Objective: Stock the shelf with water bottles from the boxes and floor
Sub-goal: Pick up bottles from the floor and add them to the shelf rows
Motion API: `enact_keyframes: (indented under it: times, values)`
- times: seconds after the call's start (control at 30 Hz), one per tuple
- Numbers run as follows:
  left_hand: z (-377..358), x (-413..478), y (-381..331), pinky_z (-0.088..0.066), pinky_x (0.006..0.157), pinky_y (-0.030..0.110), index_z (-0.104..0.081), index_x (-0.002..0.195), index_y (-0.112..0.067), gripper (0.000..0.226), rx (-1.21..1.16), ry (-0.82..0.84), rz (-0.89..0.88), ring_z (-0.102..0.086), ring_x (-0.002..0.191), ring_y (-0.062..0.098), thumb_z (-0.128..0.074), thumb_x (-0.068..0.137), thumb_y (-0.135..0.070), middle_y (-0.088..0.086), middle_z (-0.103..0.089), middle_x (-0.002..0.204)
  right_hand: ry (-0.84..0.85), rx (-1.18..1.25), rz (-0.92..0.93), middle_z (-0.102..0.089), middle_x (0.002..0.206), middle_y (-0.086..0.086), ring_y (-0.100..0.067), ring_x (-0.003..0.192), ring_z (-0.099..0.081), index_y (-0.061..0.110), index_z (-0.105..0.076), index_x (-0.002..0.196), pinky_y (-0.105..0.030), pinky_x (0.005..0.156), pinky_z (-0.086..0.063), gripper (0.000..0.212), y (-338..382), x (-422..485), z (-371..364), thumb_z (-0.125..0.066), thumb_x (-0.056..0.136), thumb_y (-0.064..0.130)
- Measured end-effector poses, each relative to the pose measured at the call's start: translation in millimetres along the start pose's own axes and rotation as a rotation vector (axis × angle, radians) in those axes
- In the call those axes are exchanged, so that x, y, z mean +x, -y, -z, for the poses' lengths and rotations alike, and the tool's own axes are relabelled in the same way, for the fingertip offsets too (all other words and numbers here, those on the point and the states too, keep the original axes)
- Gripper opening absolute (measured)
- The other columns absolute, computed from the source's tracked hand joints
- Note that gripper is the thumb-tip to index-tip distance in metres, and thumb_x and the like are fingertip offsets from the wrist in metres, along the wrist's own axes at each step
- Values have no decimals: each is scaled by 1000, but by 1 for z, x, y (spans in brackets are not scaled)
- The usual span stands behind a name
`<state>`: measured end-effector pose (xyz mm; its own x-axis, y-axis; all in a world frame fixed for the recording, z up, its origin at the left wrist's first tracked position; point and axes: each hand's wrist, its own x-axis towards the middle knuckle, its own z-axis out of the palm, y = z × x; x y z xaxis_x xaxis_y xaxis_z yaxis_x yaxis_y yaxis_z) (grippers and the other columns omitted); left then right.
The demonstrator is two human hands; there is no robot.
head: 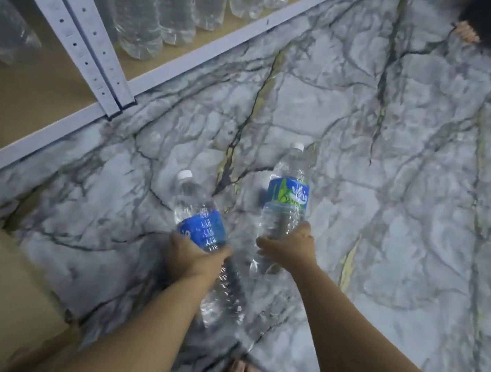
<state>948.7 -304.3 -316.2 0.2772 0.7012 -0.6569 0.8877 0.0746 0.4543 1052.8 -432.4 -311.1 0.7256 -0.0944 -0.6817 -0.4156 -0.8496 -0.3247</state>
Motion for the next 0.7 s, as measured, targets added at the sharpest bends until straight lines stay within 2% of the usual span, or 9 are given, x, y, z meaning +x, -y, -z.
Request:
enact_keyframes:
  times: [0.13,0.23,0.3,0.4,0.47,0.53,0.6,0.67,0.7]
  values:
    - [19,13,-3,-43,95,44,-44,124,-6,103,251,-90,-140,-48,118,37,-88,46,-57,20,-49,127,259,-160,-104,-46,128,-13,-28,126,-48,6,-26,138,-37,106,-43,89,-19,-16,10,-83,76,34]
    - [29,22,6,-35,107,46,-45,131,-12,113,360,-6,-188,-35,131,33,-77,43,-76,16,-39,137,417,-139,-146,-53,96,-4,-16,95,-53,6,-37,130,-29,73,-48,72,-24,-27,13,-78,82,39]
    - [31,26,10,-30,112,48,-45,133,-19,119,324,90,-127,-28,138,32,-74,36,-82,14,-34,145,475,44,-188,-58,92,-6,-19,88,-53,11,-52,101,-23,69,-39,38,-24,-29,14,-72,87,40]
    - [30,31,13,-46,100,48,-48,120,-27,129,153,124,-51,-51,118,29,-67,8,-88,6,-56,126,274,325,-212,-56,66,-6,-16,58,-51,11,-50,71,-22,53,-38,33,-29,-23,12,-79,82,21]
    - [33,30,10,-50,93,42,-43,120,-26,123,103,144,-31,-58,103,25,-80,15,-78,2,-61,115,180,382,-239,-57,68,-9,-15,56,-50,9,-47,76,-23,48,-39,40,-31,-23,3,-86,74,16]
    - [31,26,5,-48,92,36,-35,130,-20,112,44,191,-47,-57,100,24,-94,39,-51,5,-61,120,161,397,-252,-63,94,-15,-21,72,-60,4,-42,102,-28,51,-47,66,-26,-23,-9,-94,63,20]
    - [22,27,2,-46,97,36,-29,138,-10,113,20,208,-28,-56,111,28,-95,49,-35,11,-56,131,108,301,-215,-52,122,-17,-28,96,-63,7,-33,124,-40,70,-58,96,-19,-22,-24,-96,55,30]
    - [14,28,2,-49,96,37,-39,130,-5,105,32,194,-2,-58,113,31,-95,47,-37,13,-57,127,26,147,-175,-39,135,-15,-34,121,-52,13,-30,136,-45,98,-50,107,-13,-23,-34,-93,55,43]
    - [11,28,2,-51,92,38,-45,122,-6,99,35,181,0,-59,108,30,-95,44,-39,12,-59,122,7,152,-179,-37,136,-15,-34,124,-49,14,-31,137,-43,100,-48,105,-11,-26,-37,-92,56,43]
